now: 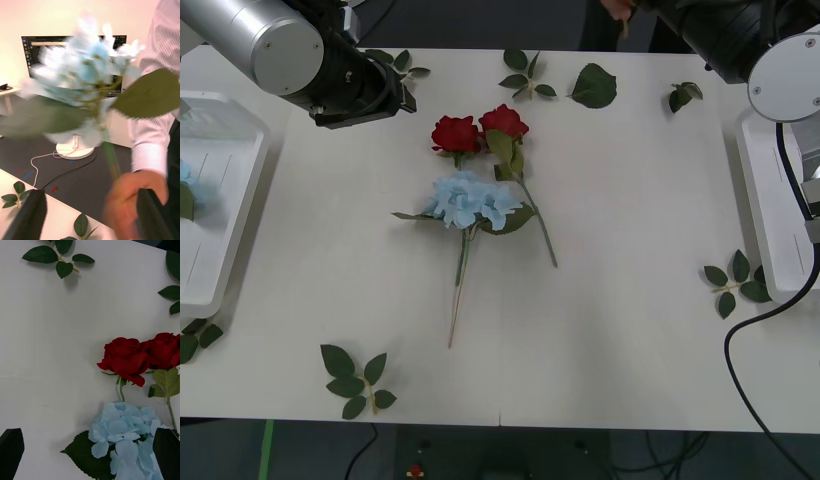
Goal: Place the red flowers into the right box and the blue flowers into the left box. If a person shows an open palm, hand one flower to the person first, then continue sorting.
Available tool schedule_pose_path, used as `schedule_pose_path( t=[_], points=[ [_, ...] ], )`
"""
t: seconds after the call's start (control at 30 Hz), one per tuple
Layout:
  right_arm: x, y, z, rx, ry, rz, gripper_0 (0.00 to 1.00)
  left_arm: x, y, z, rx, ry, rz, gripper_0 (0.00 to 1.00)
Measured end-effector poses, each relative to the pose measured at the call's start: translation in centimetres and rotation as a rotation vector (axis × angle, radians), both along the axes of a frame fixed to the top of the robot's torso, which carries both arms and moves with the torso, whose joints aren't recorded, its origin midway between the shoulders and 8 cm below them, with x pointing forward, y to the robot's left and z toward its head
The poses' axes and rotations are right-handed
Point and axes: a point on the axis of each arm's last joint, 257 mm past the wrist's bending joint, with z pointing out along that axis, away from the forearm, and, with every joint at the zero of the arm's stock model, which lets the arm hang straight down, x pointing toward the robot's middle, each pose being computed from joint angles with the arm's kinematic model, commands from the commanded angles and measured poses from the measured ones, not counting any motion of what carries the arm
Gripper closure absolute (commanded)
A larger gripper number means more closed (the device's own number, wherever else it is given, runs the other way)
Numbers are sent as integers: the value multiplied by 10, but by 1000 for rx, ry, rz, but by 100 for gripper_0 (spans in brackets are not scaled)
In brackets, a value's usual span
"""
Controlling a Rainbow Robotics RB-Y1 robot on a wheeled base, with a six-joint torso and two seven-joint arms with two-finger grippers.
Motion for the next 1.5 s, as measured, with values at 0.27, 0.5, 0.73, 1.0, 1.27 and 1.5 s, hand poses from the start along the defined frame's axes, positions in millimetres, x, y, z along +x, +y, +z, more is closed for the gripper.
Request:
schedule_pose_path(
  t=[0.27,0.5,0.73,1.0,1.27,1.5],
  points=[
    [-3,8,-7,39,50,53,0,0,0,0,0,0,0,0],
    [-10,18,-30,56,153,135,0,0,0,0,0,0,-1,0],
    [-24,13,-104,-36,376,213,0,-1,-6,-2,-5,2,-8,0],
    [-22,-1,-181,-70,552,191,0,-3,-15,-10,6,9,-30,0],
    [-31,-28,-266,-156,887,21,0,1,-38,-45,41,-16,-94,0],
    [-23,-27,-278,-155,979,-127,0,17,-47,-73,91,-24,-98,0]
  ],
)
